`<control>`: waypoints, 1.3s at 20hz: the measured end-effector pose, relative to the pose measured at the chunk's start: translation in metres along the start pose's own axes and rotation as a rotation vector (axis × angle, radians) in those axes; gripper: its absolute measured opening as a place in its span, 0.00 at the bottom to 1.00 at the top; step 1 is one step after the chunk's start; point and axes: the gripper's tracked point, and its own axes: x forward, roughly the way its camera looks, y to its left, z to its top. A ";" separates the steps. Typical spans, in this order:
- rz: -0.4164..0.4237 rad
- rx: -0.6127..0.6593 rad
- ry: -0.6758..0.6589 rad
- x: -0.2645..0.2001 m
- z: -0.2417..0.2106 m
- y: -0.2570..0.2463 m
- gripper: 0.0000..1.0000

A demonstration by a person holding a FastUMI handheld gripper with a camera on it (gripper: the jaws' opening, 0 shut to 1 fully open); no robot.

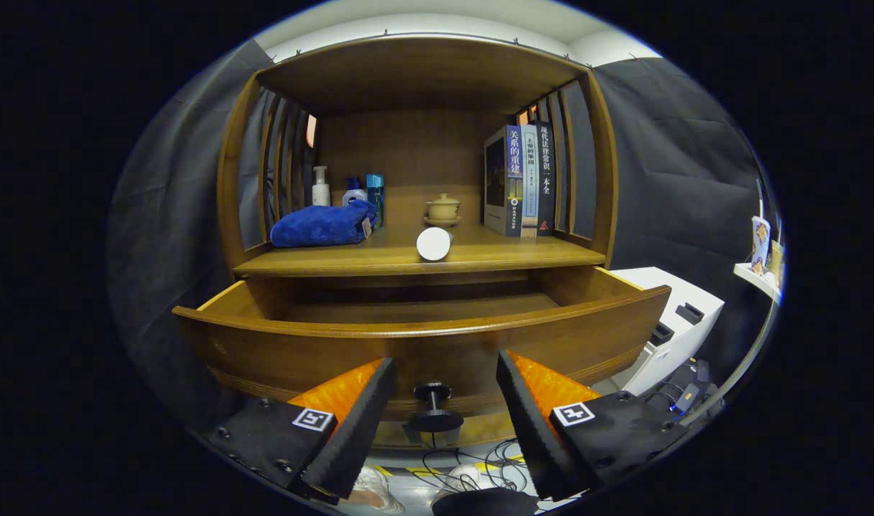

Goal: Pull open the drawer, take out the items inside it, and place them on the countertop above the cabinet.

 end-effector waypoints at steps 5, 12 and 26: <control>-0.012 -0.029 -0.012 0.030 0.010 0.004 0.95; -0.006 -0.004 -0.001 0.060 0.018 0.009 0.96; 0.069 -0.009 0.045 0.102 0.037 0.016 0.96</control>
